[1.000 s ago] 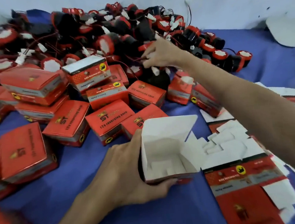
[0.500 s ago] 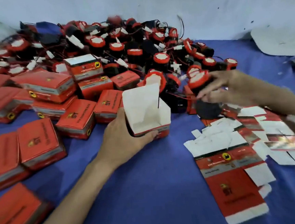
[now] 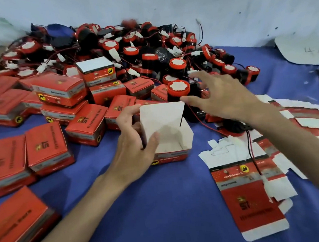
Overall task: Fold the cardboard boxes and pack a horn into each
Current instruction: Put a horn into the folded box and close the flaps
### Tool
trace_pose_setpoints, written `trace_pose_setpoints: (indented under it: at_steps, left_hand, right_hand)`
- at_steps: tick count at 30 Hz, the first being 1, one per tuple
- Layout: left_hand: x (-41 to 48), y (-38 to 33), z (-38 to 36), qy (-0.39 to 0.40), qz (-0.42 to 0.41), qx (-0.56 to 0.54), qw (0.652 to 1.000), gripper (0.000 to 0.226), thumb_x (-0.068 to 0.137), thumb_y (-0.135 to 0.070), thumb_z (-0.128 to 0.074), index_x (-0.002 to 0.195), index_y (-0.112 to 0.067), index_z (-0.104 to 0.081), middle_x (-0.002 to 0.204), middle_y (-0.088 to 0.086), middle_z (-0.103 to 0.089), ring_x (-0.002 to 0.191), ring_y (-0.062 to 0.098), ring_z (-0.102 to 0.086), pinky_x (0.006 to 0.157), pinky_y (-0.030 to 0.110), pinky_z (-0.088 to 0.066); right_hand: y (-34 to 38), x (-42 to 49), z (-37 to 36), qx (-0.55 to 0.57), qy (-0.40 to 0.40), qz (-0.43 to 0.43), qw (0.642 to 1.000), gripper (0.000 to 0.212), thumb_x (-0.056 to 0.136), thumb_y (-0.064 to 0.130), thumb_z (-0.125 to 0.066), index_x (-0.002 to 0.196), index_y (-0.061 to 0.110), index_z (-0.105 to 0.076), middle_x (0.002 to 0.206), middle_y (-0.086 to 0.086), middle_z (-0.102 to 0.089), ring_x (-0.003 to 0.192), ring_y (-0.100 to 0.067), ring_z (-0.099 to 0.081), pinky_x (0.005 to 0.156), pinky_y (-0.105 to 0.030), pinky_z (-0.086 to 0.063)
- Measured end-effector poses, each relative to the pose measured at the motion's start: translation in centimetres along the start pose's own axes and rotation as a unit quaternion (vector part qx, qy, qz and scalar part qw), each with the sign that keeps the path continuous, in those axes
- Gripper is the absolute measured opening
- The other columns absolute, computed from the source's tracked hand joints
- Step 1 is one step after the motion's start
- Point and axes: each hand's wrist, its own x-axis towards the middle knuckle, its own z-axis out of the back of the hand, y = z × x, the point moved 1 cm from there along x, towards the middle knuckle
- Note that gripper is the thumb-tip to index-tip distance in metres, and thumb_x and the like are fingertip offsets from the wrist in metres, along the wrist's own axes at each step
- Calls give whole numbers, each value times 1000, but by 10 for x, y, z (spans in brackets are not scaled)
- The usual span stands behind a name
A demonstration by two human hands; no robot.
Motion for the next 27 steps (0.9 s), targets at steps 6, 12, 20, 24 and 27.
trace_pose_setpoints:
  at_steps: [6,12,20,24,27]
  left_hand:
    - [-5,-6,2,58,19,94,994,22,88,-22,-47,108,-29,-48,110,-19,-43,101,-6,-46,79,4,-37]
    - [-6,-14,-6,81,129,9,988,36,74,-17,-66,95,-36,-44,98,-30,-53,95,-8,-51,77,5,-38]
    - [-8,-15,-12,88,126,-28,988,40,75,-36,-64,108,-46,-44,108,-25,-58,98,-2,-59,83,22,-48]
    - [-8,-6,-16,117,113,49,985,43,78,-36,-64,117,-35,-48,106,-23,-55,103,0,-56,82,13,-43]
    - [-5,-7,-14,105,125,42,986,40,76,-26,-62,106,-45,-43,108,-28,-50,102,-9,-50,84,12,-39]
  right_hand:
    - [18,18,-32,7,-73,-13,997,54,89,51,-56,126,13,-42,90,-10,-61,90,-34,-60,66,-33,-38]
    - [36,-28,13,298,-204,183,914,31,95,20,-51,125,16,-47,107,-7,-47,81,-13,-60,65,-36,-55]
    - [67,-65,-25,59,-101,303,946,8,83,-6,-60,82,-7,-69,80,-21,-62,71,-34,-61,49,-40,-49]
    - [83,-86,-18,123,-189,268,937,5,80,4,-66,84,4,-70,78,-12,-60,69,-20,-57,60,-30,-49]
    - [93,-104,-15,134,-191,272,933,14,70,14,-81,76,15,-68,67,-2,-59,61,-8,-52,65,-15,-44]
